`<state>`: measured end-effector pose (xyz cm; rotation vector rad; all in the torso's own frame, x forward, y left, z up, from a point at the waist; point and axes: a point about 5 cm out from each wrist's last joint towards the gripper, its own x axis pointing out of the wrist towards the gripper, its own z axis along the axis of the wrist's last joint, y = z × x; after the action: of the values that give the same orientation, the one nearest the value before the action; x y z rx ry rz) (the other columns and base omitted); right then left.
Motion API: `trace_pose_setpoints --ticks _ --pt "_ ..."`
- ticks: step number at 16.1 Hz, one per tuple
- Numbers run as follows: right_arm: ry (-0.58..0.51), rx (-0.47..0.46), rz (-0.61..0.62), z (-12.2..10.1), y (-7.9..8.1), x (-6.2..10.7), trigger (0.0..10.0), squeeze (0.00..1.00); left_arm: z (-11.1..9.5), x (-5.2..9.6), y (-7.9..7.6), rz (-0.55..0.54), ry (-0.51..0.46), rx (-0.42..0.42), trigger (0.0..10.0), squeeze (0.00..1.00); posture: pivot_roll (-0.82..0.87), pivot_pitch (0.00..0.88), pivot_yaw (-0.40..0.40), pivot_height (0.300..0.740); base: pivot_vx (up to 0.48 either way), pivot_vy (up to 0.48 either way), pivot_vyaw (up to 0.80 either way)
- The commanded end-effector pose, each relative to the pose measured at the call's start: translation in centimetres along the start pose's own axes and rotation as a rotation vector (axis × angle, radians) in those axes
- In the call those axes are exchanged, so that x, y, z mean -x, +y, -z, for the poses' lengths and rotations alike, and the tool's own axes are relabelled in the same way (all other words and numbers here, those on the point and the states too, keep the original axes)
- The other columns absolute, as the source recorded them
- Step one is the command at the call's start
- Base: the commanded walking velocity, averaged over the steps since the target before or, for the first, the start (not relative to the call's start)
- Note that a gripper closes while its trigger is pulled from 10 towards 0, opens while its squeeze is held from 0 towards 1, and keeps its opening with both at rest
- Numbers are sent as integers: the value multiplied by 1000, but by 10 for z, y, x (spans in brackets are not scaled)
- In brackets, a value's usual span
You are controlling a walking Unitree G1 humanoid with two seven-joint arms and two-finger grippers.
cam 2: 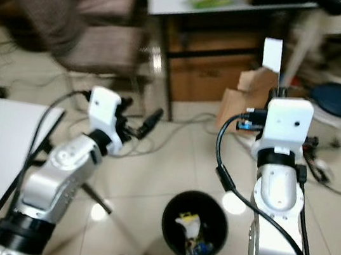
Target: Picking trash to rubbish bin
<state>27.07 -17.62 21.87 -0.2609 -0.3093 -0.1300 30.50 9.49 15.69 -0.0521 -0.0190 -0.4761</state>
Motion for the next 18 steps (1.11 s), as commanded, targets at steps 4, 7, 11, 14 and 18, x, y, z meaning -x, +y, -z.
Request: trace_pose_setpoints --ticks 4,7,11,14,18 --pt "22 -37 16 3 0 3 10000 0 2 3 1 12 18 -8 10000 0 -125 146 110 740 0 0 -392" --pt "22 -37 19 4 0 3 10000 0 3 3 0 20 22 -9 10000 0 -125 148 111 740 0 0 -781" --pt "27 -36 20 5 0 3 10000 0 3 3 -1 26 28 -7 10000 0 -124 153 111 740 0 0 -783" --pt "29 -42 24 6 2 4 10000 0 4 4 -2 38 36 -7 10000 0 -122 157 116 740 0 0 -781" --pt "52 -68 8 10 9 7 10000 0 7 7 -3 43 52 -19 10000 0 -106 182 123 740 0 0 0"
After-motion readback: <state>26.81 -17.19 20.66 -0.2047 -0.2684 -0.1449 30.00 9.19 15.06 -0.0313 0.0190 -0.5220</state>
